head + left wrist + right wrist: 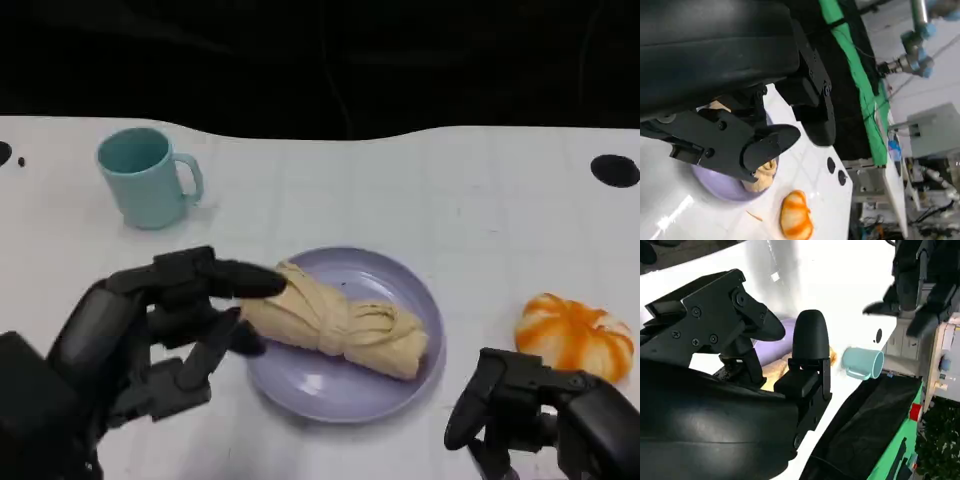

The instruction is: Grasp the towel on the left side of the plate with the left hand and place it into the plate.

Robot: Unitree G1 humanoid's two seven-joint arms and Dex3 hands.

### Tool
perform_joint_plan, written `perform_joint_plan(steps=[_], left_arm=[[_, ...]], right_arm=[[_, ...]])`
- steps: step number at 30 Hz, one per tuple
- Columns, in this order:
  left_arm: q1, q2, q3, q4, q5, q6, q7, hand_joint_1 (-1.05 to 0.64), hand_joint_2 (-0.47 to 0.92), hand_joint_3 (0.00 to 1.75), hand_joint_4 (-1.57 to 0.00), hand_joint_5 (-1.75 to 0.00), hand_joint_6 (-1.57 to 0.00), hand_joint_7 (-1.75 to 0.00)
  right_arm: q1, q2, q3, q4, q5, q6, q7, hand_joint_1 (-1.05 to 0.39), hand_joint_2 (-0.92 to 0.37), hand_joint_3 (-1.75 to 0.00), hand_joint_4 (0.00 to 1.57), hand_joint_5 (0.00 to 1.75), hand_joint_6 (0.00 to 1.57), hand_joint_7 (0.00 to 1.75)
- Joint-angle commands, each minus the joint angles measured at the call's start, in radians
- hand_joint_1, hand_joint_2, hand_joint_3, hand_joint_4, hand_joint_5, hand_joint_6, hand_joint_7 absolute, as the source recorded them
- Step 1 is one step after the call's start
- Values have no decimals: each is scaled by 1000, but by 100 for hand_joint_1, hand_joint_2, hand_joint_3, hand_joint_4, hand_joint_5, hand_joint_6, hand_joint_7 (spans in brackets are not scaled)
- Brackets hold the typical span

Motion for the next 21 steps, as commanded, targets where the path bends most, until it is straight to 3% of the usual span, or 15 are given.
perform_joint_plan(steps=[1,3,6,14,21], left_arm=[[63,-12,22,-85,-55,82,52,-6,41,147,-91,-149,-90,-121],[85,-13,22,-125,-66,130,75,-6,41,148,-90,-167,-87,-143],[108,-20,33,-182,-119,226,101,-6,41,152,-94,-174,-84,-162],[155,-58,46,-187,-270,353,134,-6,45,148,-90,-175,-74,-173],[128,-82,85,-150,-372,478,200,-5,48,147,-90,-175,-74,-174]], right_arm=[[2,-6,-9,3,11,-6,3,-9,-57,-106,76,172,69,136],[3,-7,-11,4,14,-8,5,-9,-57,-106,76,172,69,136],[2,-9,-15,3,13,-9,5,-9,-57,-106,75,172,69,136],[5,-17,-39,6,21,-9,19,-9,-58,-105,75,172,69,135],[9,-19,-47,16,20,-27,26,-9,-57,-105,75,171,69,135]])
